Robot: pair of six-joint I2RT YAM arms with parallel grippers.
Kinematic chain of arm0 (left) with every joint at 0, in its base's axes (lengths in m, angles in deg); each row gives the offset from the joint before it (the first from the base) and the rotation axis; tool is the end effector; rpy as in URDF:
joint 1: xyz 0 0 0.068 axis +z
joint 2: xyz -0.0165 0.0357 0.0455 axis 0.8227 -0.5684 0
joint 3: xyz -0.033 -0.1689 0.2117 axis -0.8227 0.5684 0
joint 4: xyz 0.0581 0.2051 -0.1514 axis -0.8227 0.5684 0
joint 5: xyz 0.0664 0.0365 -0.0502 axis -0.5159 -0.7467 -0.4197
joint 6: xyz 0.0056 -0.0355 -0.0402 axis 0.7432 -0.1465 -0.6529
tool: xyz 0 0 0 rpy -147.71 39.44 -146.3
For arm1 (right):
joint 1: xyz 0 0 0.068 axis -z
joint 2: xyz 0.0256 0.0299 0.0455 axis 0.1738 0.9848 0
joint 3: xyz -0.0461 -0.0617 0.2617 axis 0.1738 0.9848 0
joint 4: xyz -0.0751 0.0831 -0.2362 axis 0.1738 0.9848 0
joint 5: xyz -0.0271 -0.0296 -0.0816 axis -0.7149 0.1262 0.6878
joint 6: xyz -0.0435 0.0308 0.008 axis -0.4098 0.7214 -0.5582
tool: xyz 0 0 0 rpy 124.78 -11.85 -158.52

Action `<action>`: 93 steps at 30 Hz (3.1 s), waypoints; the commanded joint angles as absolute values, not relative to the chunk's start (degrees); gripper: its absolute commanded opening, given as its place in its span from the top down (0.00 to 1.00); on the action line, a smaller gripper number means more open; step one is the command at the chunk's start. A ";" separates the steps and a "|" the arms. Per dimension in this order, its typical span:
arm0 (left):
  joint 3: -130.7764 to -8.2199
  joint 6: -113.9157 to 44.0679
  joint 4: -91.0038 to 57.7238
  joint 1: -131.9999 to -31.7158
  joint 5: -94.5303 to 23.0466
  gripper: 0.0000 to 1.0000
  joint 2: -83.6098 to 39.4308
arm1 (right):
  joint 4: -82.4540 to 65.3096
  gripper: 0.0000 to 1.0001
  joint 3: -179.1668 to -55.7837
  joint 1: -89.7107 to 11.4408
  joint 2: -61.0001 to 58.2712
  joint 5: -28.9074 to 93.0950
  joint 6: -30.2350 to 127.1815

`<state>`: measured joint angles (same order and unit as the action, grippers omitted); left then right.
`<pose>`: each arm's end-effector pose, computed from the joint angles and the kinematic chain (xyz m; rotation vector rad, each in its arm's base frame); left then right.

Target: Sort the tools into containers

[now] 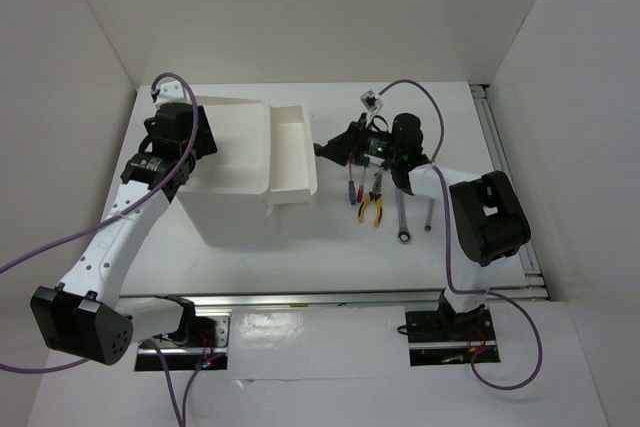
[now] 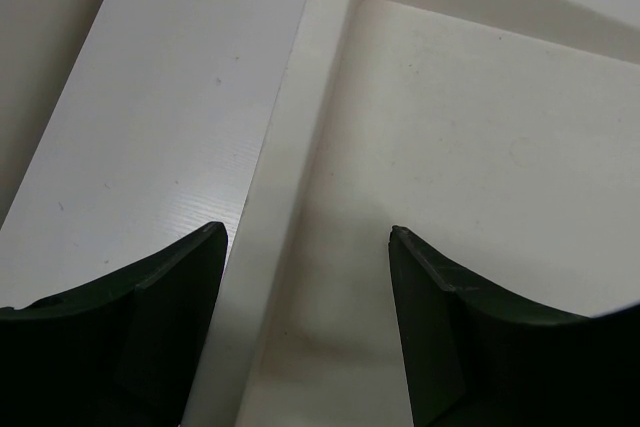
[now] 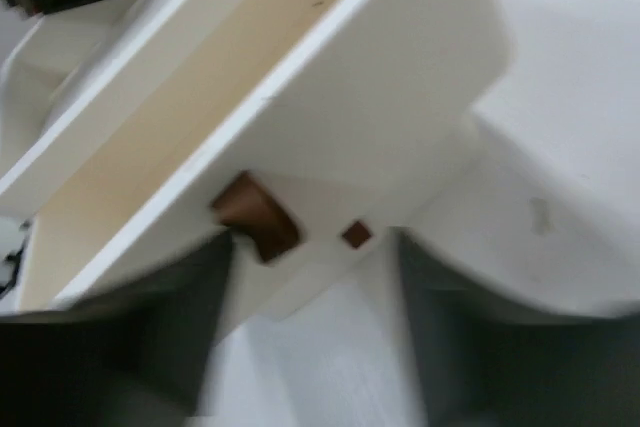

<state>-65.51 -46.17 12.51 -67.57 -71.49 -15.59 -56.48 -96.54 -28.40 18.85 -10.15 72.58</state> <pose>0.2616 -0.0400 0.3674 -0.4734 1.9415 0.1020 0.3526 0.1460 0.2369 -0.5623 1.6376 1.3236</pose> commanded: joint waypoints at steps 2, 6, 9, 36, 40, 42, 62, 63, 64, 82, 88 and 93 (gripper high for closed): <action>-63.25 -46.46 20.00 -68.54 -69.76 0.22 -16.73 | -43.14 0.00 -97.91 -24.95 13.01 3.32 64.87; -62.72 -46.46 20.00 -69.07 -69.76 0.22 -16.73 | -30.67 0.00 -100.98 -23.90 10.28 17.30 59.95; -62.72 -46.46 20.00 -69.07 -69.23 0.22 -16.73 | -15.15 0.00 -108.61 -23.10 14.38 28.19 54.68; -62.19 -46.99 20.00 -70.74 -68.52 0.17 -16.20 | 13.76 0.11 -128.58 -28.37 34.80 34.82 31.55; -62.19 -46.99 20.00 -70.74 -68.52 0.17 -16.20 | 13.77 0.11 -129.11 -29.60 35.32 35.52 30.94; -62.19 -46.99 20.00 -70.74 -68.52 0.17 -16.20 | 13.24 0.13 -129.12 -29.61 35.94 34.91 30.94; -62.19 -46.99 20.00 -70.74 -68.00 0.17 -16.73 | 16.06 0.43 -134.47 -31.37 40.78 36.48 30.94; -62.19 -46.99 20.00 -70.74 -68.00 0.17 -16.73 | 16.06 0.43 -134.48 -31.37 40.78 37.18 30.94; -62.19 -46.99 20.00 -70.74 -68.00 0.17 -16.73 | 16.06 0.43 -134.48 -31.37 40.17 37.71 30.94; -62.19 -46.99 20.00 -70.74 -67.47 0.17 -17.26 | 15.71 0.71 -135.01 -31.37 39.29 37.27 31.99; -62.19 -46.99 20.00 -70.74 -67.47 0.17 -17.26 | 16.23 0.71 -135.62 -31.37 37.44 37.27 33.13; -62.19 -46.99 20.00 -70.74 -67.47 0.17 -17.26 | 16.23 0.80 -136.15 -31.37 34.80 39.90 34.36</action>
